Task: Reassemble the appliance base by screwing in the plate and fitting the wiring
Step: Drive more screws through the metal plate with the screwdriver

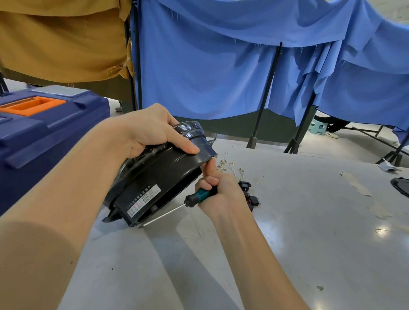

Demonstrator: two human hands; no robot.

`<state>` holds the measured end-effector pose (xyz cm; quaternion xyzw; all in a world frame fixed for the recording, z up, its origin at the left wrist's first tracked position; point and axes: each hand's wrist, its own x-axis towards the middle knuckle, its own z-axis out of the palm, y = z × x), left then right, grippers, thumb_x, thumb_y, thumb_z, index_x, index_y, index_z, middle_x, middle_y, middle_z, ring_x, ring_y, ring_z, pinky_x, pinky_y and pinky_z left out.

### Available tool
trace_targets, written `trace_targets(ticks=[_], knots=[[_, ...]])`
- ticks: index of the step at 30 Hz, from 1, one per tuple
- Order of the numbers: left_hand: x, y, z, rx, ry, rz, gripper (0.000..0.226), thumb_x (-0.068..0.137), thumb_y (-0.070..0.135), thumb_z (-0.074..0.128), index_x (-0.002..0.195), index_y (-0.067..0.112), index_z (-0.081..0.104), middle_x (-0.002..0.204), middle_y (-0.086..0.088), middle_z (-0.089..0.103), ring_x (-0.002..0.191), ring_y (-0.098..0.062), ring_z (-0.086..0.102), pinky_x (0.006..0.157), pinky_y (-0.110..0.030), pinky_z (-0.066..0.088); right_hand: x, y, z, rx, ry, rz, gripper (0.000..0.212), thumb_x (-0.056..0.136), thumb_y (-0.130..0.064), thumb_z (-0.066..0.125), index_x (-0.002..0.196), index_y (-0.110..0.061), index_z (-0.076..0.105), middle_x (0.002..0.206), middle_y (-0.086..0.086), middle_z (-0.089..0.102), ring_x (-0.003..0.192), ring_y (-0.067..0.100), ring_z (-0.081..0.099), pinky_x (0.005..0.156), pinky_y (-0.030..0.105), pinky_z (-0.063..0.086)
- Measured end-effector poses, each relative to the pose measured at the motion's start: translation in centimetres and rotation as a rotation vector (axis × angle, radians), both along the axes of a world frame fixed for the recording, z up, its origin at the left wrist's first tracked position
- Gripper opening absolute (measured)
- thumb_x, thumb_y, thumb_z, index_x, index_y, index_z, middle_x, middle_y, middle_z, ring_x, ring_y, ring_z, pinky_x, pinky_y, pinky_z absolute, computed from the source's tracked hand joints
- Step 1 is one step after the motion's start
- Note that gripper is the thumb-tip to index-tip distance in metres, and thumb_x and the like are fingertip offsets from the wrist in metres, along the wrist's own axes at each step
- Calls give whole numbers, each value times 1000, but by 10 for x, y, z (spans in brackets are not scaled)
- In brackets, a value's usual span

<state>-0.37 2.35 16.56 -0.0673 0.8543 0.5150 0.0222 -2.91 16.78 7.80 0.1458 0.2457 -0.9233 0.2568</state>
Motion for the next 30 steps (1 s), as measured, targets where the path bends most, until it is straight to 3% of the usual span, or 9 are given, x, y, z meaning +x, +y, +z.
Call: trace_targets(ticks=[6, 8, 11, 14, 17, 19, 24, 27, 30], knots=[[-4, 13, -10, -87, 84, 25, 19, 61, 15, 90, 72, 8, 76, 73, -9, 74, 62, -23, 72, 48, -27, 57, -3, 3, 6, 305, -63, -162, 18, 91, 8, 45, 99, 1, 60, 71, 11, 64, 25, 6, 28, 29, 14, 26], [-4, 17, -11, -126, 88, 27, 20, 62, 18, 90, 72, 11, 75, 69, -5, 74, 59, -19, 71, 48, -26, 54, -4, 7, 6, 331, -63, -155, 19, 90, 9, 45, 102, 2, 59, 62, 10, 63, 26, 6, 28, 29, 14, 26], [-3, 20, -16, -168, 122, 46, 23, 63, 20, 90, 77, 9, 75, 71, -6, 73, 68, -23, 69, 59, -31, 53, -5, 17, 8, 300, -28, -102, 22, 93, 9, 31, 90, 1, 52, 41, 5, 55, 24, 7, 27, 29, 12, 23], [0, 24, -24, -209, 166, 30, 18, 66, 17, 87, 78, 9, 76, 66, -2, 72, 65, -17, 66, 56, -26, 47, 1, 31, 6, 296, 35, 19, 33, 88, 12, 24, 75, -1, 50, 48, 6, 58, 26, 8, 29, 30, 12, 25], [4, 31, -37, -281, 182, 8, 16, 69, 16, 86, 80, 10, 76, 66, -1, 71, 63, -14, 65, 55, -24, 44, 7, 44, -4, 323, 28, 103, 31, 85, 17, 32, 84, 3, 60, 76, 11, 54, 31, 8, 35, 34, 13, 33], [6, 38, -49, -337, 207, -9, 17, 69, 16, 86, 78, 6, 75, 65, -4, 69, 61, -15, 62, 57, -27, 45, 7, 51, -16, 318, -3, 140, 33, 86, 16, 33, 90, 3, 63, 80, 11, 49, 31, 8, 36, 34, 12, 35], [17, 53, -83, -566, 265, -131, 28, 72, 21, 82, 55, 13, 61, 49, 4, 49, 47, -11, 43, 53, -24, 35, 10, 64, -46, 233, -98, 195, 23, 90, 12, 37, 90, 0, 56, 65, 11, 56, 29, 11, 37, 30, 14, 31], [23, 56, -103, -636, 292, -166, 26, 71, 22, 78, 58, 9, 60, 49, 1, 47, 47, -15, 39, 49, -30, 36, 14, 72, -60, 179, -134, 258, 12, 95, 2, 44, 98, 4, 56, 54, 8, 51, 27, 8, 38, 27, 15, 29], [28, 56, -118, -670, 303, -211, 19, 70, 21, 76, 64, 9, 62, 49, 0, 45, 48, -16, 34, 50, -36, 40, 16, 77, -70, 138, -161, 334, 14, 98, -4, 42, 93, 4, 53, 49, 5, 45, 25, 6, 36, 25, 15, 27]])
